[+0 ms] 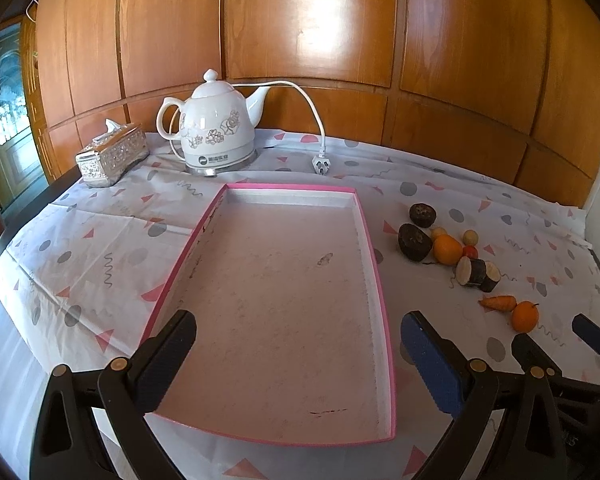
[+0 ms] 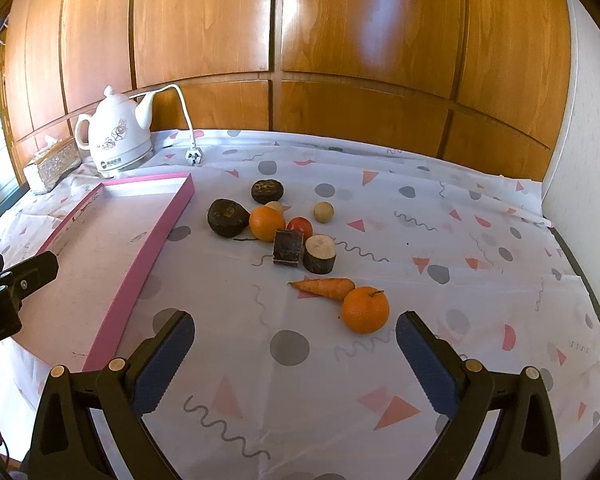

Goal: Organize fruits

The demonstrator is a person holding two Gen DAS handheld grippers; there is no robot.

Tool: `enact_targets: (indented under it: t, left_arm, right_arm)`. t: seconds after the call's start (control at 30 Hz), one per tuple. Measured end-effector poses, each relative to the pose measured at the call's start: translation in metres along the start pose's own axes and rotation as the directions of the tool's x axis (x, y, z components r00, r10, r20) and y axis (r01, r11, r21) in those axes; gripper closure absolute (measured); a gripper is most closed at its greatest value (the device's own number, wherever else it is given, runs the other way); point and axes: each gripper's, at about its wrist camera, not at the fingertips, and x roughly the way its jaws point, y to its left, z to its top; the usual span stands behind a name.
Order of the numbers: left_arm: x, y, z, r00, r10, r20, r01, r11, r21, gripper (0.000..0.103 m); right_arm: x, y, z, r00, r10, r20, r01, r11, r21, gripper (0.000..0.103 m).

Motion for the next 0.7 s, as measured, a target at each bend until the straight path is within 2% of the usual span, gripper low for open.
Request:
enact_targets:
  t: [0.63, 0.7]
  left_arm:
    - [0.007, -0.012, 0.001, 1.000, -0.016, -0.016, 0.017, 0.999, 0.039, 0.000]
    - [0.008, -0.015, 0.002, 0.999, -0.043, -0.012, 0.044, 0.998, 0.045, 0.000]
  right_arm:
    - [0.004, -0.014, 0.002, 1.000, 0.017, -0.011, -0.017, 1.000, 0.025, 0.001]
    - [0.006, -0.022, 0.003, 0.999, 0.027, -0.022, -0.026, 0.999, 0.037, 0.008]
